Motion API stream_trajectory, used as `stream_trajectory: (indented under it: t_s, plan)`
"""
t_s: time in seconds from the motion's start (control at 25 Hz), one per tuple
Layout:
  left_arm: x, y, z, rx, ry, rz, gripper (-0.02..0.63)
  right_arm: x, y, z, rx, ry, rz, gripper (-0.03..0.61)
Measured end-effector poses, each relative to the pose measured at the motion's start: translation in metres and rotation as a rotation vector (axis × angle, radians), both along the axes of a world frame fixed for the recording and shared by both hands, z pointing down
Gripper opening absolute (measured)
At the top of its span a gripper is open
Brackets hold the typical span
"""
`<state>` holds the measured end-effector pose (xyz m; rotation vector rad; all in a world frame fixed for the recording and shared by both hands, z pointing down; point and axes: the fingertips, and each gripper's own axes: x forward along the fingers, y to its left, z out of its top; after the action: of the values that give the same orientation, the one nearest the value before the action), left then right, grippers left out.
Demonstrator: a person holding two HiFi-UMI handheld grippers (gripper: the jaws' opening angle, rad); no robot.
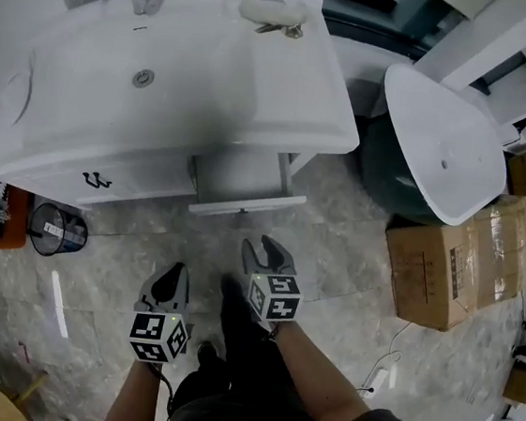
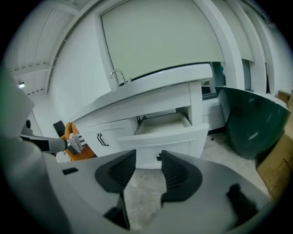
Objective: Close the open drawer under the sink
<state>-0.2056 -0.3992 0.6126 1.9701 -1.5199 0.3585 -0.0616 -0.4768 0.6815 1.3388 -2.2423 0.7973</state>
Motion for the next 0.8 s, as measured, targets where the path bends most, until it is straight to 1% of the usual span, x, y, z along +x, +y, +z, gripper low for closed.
stream_trajectory:
  t_s: [0.16, 0.32, 0.6, 0.76, 0.8]
  plan:
    - [0.004, -0.016, 0.031, -0.044, 0.005, -0.024, 0.020, -0.003, -0.021, 0.039, -0.040, 0.027, -0.008, 0.193]
    - [0.008, -0.028, 0.059, -0.072, 0.014, -0.038, 0.020, -0.006, -0.040, 0.074, -0.085, 0.035, -0.018, 0.198]
    - [0.005, -0.049, 0.098, -0.077, -0.001, -0.050, 0.020, -0.020, -0.073, 0.122, -0.062, 0.072, -0.043, 0.196]
    - [0.001, -0.057, 0.116, -0.095, -0.005, -0.054, 0.020, -0.028, -0.087, 0.131, -0.042, 0.085, -0.036, 0.195]
    - [0.000, -0.059, 0.119, -0.099, -0.004, -0.058, 0.020, -0.028, -0.088, 0.132, -0.039, 0.089, -0.028, 0.179]
